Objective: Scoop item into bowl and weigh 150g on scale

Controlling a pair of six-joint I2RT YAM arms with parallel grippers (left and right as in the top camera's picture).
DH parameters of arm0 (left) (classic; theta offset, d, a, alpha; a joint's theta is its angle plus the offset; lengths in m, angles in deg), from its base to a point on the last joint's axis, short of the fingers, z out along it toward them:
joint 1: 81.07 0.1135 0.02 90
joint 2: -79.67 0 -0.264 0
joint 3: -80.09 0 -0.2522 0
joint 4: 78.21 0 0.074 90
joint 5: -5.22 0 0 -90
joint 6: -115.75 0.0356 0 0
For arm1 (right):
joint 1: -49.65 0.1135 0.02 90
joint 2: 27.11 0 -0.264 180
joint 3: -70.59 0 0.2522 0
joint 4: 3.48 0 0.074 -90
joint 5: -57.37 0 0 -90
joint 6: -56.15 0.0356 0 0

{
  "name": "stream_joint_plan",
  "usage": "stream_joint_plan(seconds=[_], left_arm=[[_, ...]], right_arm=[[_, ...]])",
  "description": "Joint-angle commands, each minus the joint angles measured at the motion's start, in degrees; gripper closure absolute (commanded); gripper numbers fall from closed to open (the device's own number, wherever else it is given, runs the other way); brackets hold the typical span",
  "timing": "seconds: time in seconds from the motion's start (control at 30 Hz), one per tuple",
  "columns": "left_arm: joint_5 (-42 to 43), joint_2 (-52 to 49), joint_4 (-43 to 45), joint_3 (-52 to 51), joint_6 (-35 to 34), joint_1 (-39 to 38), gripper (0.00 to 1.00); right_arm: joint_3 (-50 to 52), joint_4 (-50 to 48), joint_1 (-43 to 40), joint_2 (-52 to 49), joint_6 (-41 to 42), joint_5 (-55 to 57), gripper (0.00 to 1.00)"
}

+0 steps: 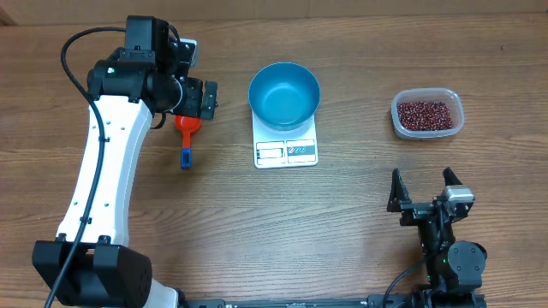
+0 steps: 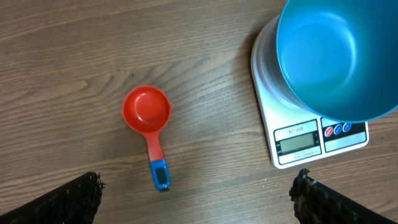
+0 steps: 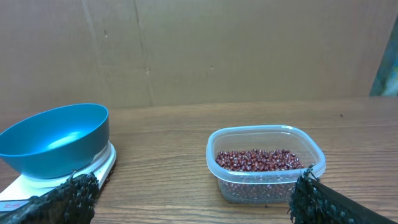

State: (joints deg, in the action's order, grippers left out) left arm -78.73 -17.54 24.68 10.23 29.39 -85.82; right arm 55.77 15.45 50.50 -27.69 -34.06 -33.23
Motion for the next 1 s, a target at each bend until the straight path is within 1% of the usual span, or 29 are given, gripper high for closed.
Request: stream_joint_plan(seconds=[0.0, 0.27, 0.97], left_arm=[[0.92, -0.20, -0.52, 1.92, 1.55, 0.33, 0.01], [0.92, -0.20, -1.49, 1.92, 1.55, 0.33, 0.00], [1.01, -0.20, -0.74, 1.92, 1.55, 0.33, 0.00]], right_arm=[[0.61, -0.35, 0.39, 0.42, 0.13, 0.55, 0.00], [0.61, -0.35, 0.39, 0.42, 0.13, 0.55, 0.00], [0.61, -0.35, 0.39, 0.42, 0.13, 0.55, 0.00]])
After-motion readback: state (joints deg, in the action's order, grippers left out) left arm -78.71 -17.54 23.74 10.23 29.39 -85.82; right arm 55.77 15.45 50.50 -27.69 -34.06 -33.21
